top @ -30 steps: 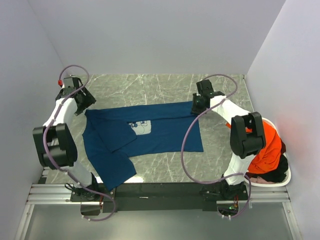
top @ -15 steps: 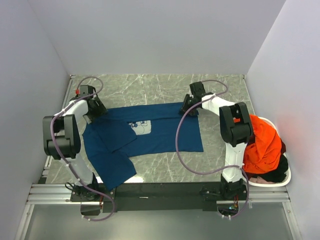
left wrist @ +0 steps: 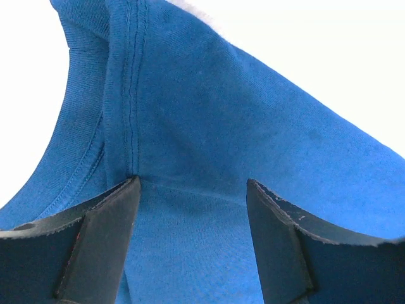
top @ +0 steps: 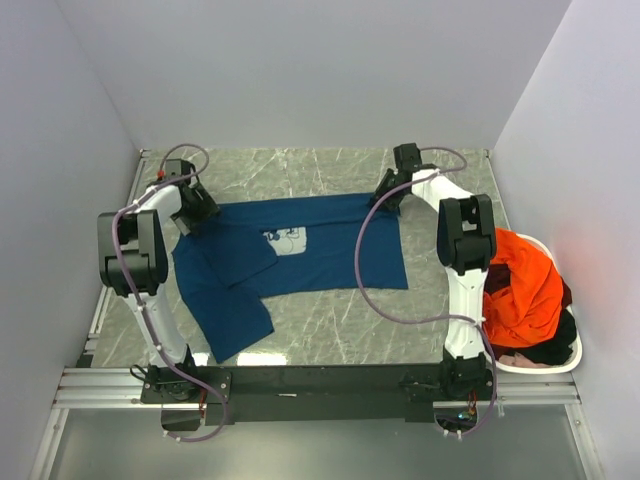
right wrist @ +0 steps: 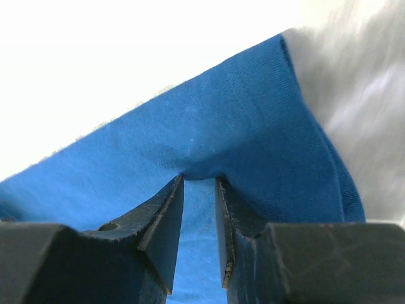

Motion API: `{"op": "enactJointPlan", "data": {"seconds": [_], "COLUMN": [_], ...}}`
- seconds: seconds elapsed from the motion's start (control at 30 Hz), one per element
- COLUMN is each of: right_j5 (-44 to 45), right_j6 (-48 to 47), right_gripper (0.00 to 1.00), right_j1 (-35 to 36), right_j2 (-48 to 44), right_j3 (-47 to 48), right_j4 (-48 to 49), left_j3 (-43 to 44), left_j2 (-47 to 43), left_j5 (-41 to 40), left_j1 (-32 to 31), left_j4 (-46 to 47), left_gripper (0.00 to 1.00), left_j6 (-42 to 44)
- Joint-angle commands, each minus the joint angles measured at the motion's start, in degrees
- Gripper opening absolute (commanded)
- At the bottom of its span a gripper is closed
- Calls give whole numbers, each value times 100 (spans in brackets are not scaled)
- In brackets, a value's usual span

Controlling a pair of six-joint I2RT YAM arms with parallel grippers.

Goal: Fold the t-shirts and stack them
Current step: Fold the tshirt

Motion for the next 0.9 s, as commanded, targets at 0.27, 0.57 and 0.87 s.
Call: {"op": "enactJointPlan", "data": {"seconds": [0.27, 0.57, 0.87], "right_j5": [905, 1556, 1662], "right_j6": [-864, -1401, -1313], "right_gripper": [38, 47, 47], "right_j1": [-361, -28, 483], "right_j2": [239, -2142, -4015], "right_j3": [1446, -1346, -3853], "right_j4": [-890, -521, -38], "left_j3": [851, -1037, -2866], "left_j2": [178, -2262, -3584], "left_j5": [388, -737, -1019], "left_j1": [-172, 135, 487], "left_j4": [-303, -558, -691], "left_gripper": [79, 83, 75], "left_j6": [-360, -369, -316]}}
